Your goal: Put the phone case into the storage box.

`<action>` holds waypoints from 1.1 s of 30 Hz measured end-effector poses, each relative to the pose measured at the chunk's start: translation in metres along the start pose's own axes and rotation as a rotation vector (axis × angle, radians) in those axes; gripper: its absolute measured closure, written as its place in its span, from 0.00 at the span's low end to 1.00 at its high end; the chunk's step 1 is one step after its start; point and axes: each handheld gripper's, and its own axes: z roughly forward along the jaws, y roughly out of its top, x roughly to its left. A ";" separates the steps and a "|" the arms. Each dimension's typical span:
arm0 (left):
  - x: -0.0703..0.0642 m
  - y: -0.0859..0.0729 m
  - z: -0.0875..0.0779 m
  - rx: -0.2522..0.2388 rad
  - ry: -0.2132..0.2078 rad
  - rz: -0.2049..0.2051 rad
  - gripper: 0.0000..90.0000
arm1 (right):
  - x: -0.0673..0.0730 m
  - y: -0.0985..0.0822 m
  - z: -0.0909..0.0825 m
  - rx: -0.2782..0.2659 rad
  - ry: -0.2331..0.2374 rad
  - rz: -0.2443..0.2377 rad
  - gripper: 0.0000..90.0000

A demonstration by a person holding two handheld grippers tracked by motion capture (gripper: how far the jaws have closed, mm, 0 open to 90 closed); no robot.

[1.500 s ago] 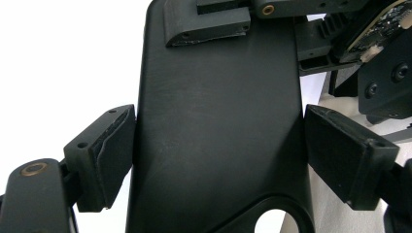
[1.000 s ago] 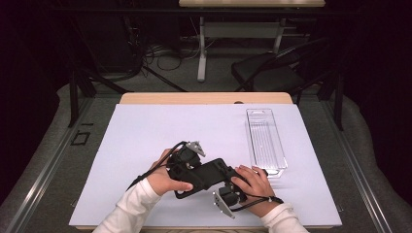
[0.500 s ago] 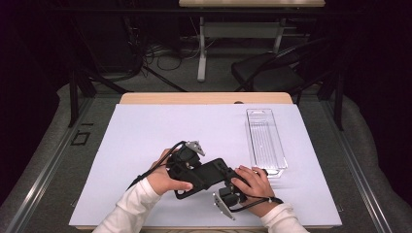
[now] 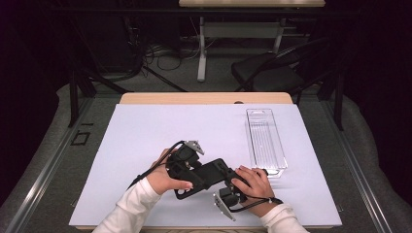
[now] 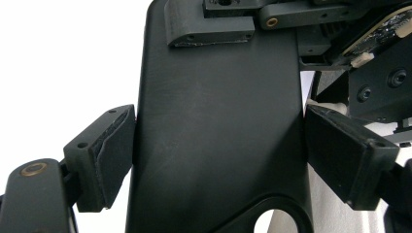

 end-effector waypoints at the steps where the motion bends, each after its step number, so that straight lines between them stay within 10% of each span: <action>1: 0.000 0.000 0.000 -0.003 -0.004 0.001 0.16 | 0.000 0.000 0.000 0.003 0.002 0.001 0.96; 33: 0.000 -0.001 0.000 -0.041 0.008 0.034 0.12 | -0.001 -0.003 -0.001 0.013 0.006 0.022 0.97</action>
